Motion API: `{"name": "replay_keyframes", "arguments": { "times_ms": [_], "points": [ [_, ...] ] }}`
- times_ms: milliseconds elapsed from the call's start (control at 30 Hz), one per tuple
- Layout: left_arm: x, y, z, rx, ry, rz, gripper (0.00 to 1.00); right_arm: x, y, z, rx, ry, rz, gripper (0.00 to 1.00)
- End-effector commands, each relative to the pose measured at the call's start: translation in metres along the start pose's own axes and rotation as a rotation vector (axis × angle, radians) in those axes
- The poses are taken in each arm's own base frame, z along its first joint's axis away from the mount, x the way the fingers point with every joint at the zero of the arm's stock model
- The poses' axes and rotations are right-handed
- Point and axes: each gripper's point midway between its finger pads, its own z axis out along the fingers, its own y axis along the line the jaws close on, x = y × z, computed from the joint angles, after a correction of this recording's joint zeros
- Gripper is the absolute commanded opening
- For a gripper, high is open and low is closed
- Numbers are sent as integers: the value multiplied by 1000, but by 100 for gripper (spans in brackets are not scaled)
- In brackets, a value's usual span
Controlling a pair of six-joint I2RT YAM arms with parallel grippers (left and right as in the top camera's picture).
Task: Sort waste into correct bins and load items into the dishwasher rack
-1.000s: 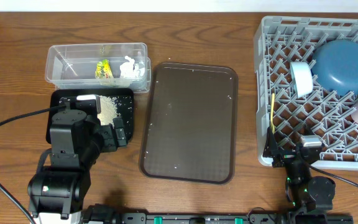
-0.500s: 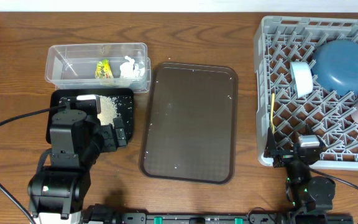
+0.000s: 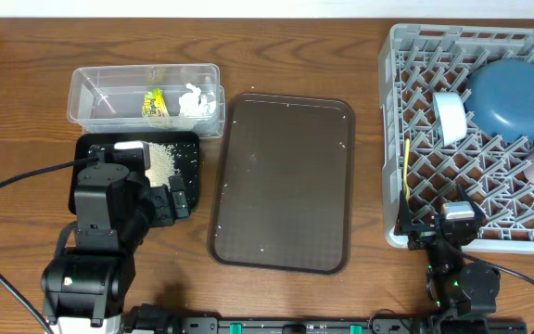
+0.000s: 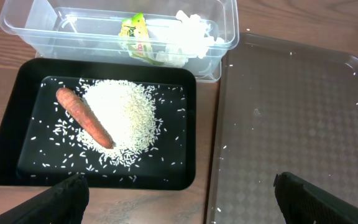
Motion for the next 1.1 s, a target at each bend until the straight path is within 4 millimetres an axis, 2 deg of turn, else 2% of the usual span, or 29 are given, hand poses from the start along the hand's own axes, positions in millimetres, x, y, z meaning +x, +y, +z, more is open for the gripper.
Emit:
{"name": "replay_keyframes", "arguments": {
  "times_ms": [0,333,500,633,833,1067],
  "points": [
    [2,2,2,-11,5,-5,97,0,1,0,-1,0,-14,99],
    [2,2,1,-12,4,-6,97,0,1,0,-1,0,-14,99],
    [9,8,-2,-26,0,14,97,0,1,0,-1,0,-14,99],
    [21,14,-4,-33,-44,1,97,1,1,0,-1,1,-14,99],
    [40,18,15,-14,-193,-1,97,0,1,0,-1,0,-14,99],
    [48,20,37,18,-404,-2,97,0,1,0,-1,0,-14,99]
  ]
}}
